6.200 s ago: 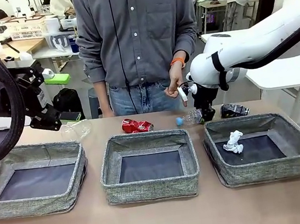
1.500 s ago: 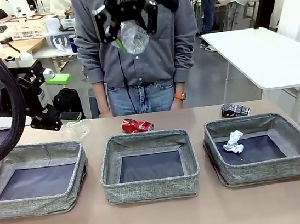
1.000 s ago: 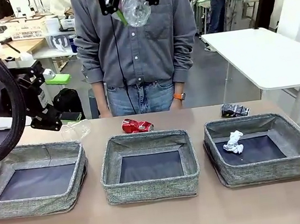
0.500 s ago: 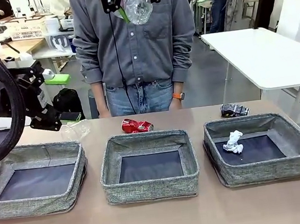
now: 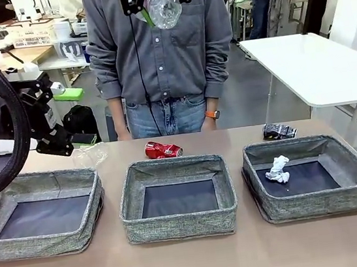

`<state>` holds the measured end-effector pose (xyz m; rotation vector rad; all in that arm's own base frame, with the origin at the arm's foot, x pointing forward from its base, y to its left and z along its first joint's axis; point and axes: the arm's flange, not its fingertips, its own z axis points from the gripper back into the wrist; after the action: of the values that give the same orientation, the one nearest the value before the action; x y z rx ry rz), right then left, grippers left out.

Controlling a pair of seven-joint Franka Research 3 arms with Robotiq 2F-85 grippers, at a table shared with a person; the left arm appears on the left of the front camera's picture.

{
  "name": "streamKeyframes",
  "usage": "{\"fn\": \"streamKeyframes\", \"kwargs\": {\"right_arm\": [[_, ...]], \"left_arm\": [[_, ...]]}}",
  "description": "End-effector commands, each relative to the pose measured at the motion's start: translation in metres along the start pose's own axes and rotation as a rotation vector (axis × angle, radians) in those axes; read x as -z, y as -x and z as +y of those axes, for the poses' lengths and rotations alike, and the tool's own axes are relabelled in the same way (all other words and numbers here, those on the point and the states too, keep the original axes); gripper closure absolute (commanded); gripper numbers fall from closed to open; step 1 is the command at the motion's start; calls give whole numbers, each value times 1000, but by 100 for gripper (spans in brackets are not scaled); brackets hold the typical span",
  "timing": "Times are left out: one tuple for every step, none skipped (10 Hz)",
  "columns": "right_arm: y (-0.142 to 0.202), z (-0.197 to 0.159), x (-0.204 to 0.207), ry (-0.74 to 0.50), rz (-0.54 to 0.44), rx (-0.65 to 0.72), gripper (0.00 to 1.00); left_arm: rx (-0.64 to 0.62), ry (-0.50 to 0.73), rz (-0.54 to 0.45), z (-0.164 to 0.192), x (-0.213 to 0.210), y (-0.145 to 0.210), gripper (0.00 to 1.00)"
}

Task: Sort the waste into the appropriate baskets.
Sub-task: Place the picked waste into the Fabric basket indicated by the person.

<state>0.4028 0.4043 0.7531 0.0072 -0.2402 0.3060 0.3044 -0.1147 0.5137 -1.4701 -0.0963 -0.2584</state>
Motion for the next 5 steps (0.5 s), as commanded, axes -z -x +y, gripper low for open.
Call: {"fn": "streamKeyframes", "kwargs": {"right_arm": [[1,0,-3,-7,-6,1,72],[1,0,-3,-7,-6,1,72],[1,0,-3,-7,-6,1,72],[1,0,-3,-7,-6,1,72],[1,0,-3,-7,-6,1,72]], "left_arm": [[-3,25,-7,-2,3,2,0],[-3,25,-7,-2,3,2,0],[-3,25,-7,-2,3,2,0],[-3,25,-7,-2,3,2,0],[-3,25,-7,-2,3,2,0]]}}
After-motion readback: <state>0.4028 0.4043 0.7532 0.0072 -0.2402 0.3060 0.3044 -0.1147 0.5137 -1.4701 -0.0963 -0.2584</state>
